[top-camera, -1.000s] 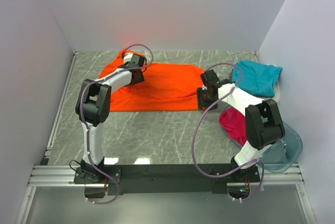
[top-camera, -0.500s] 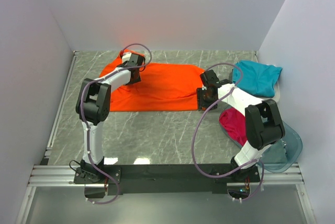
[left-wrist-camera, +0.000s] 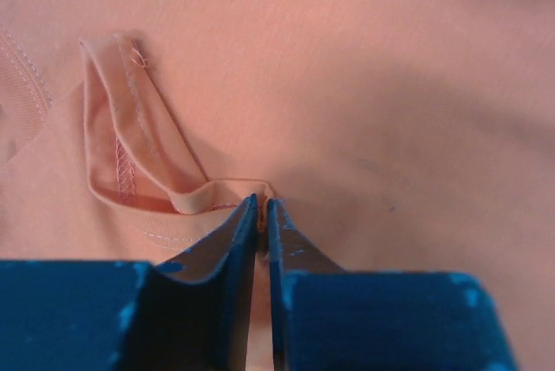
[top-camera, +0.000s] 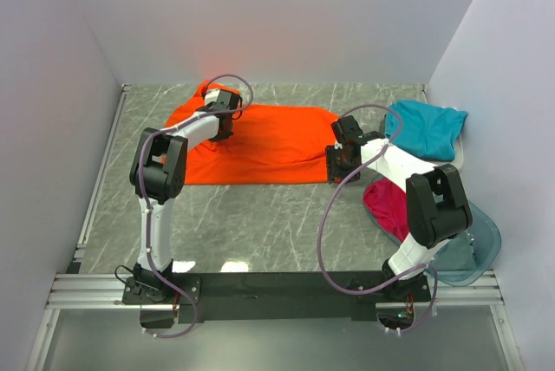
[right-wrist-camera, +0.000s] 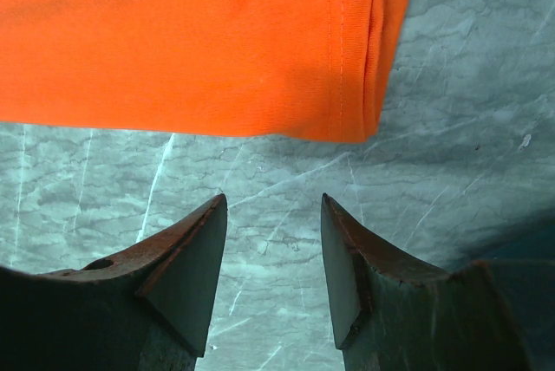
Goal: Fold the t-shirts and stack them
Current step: Fold the tshirt
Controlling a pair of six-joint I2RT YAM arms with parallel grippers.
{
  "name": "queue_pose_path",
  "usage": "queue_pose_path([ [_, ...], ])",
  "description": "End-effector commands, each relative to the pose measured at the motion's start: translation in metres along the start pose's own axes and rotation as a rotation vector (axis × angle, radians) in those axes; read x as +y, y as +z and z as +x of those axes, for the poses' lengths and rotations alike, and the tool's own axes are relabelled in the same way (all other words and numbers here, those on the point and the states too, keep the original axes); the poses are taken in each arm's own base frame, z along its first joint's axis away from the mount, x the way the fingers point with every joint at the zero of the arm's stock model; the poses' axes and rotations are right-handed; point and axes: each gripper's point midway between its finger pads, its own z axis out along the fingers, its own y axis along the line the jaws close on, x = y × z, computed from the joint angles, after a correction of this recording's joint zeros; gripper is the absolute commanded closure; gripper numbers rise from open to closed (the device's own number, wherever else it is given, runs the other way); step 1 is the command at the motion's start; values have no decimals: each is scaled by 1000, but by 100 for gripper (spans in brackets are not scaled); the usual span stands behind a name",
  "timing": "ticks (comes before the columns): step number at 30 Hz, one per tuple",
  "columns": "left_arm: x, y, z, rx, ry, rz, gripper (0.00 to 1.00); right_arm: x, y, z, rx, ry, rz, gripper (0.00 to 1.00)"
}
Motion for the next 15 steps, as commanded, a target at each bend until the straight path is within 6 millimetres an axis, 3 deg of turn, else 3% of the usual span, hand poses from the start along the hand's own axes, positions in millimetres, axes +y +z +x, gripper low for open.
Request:
queue_pose_path([
  [1,-2,-6,-19,-38,-13,6,94,6,-4,-4,-19,5,-13,46],
  [3,-3,-11,-24,-53,-18,18,99,6,-4,-5,-20,2,-14,45],
  [15,-36,-27,-35,-125,79,103,100,9,-4,-4,-15,1,-16,45],
])
